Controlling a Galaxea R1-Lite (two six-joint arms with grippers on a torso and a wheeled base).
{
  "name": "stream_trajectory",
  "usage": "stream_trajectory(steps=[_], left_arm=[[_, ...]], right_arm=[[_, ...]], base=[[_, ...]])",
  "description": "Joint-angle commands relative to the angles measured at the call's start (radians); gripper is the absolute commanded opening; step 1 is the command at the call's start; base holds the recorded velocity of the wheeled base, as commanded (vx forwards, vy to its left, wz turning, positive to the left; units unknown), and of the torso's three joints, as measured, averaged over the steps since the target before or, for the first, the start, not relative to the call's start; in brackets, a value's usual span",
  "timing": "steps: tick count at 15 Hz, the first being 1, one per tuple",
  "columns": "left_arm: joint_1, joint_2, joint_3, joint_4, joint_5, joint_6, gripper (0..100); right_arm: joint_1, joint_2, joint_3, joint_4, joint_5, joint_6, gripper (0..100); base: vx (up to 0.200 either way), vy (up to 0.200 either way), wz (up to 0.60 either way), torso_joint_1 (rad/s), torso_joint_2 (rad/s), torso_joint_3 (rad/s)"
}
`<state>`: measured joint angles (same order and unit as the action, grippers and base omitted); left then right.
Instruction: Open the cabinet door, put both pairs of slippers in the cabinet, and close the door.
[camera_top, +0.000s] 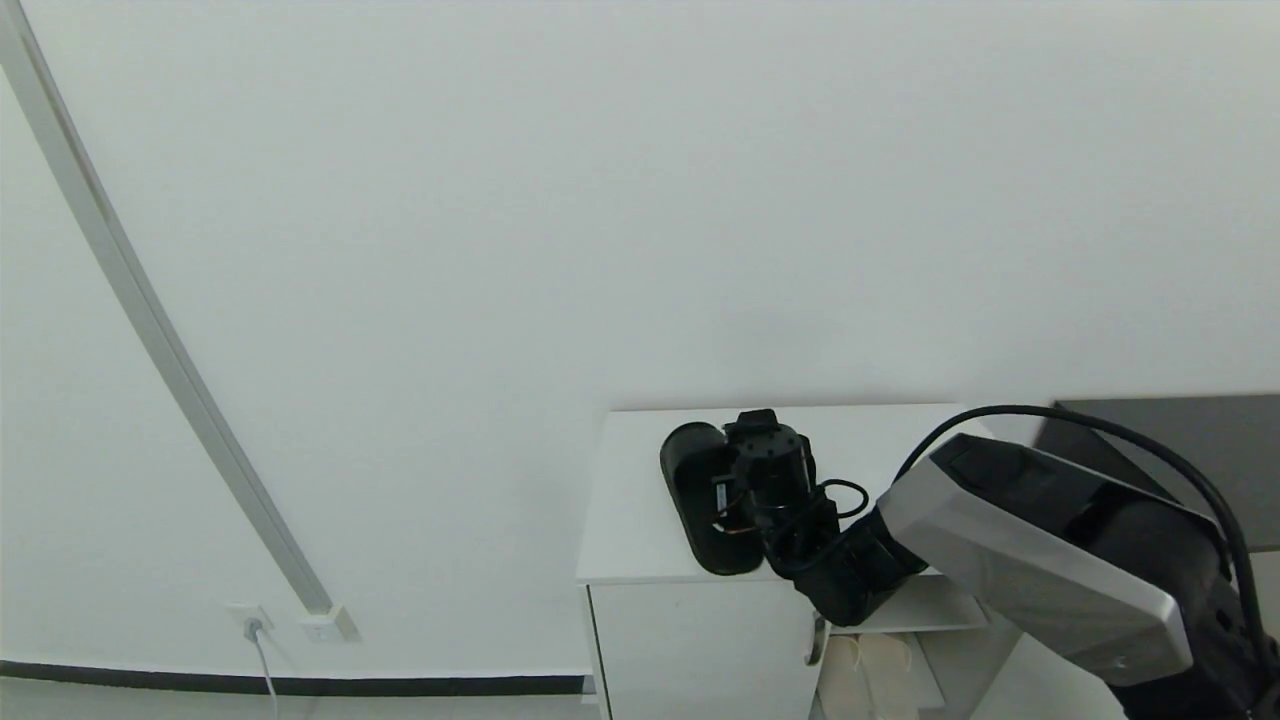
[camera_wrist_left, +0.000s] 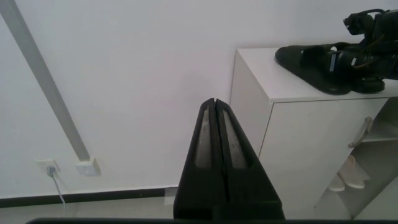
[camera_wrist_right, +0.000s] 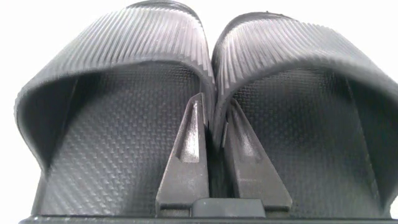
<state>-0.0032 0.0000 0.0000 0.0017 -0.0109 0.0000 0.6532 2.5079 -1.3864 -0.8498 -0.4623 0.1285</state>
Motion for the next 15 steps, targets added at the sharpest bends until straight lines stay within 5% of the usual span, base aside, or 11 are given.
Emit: stream_trajectory(steps=[1, 8, 15], left_arm=[[0.002, 0.000, 0.000, 0.000, 0.000, 0.000, 0], [0.002, 0.000, 0.000, 0.000, 0.002, -0.002, 0], [0.002, 0.000, 0.000, 0.000, 0.000, 0.000, 0]], right_arm=[[0.011, -0.101, 0.075, -0.005, 0.001, -0.003, 0], [0.062, -0.389, 0.403, -0.035, 0.047, -0.001, 0], [0.075, -0.664, 0.702, -0.072, 0.261, -0.010, 0]], base=[[0.000, 0.000, 0.00, 0.000, 0.00, 0.000], [0.000, 0.000, 0.00, 0.000, 0.00, 0.000], [0.000, 0.000, 0.00, 0.000, 0.00, 0.000]])
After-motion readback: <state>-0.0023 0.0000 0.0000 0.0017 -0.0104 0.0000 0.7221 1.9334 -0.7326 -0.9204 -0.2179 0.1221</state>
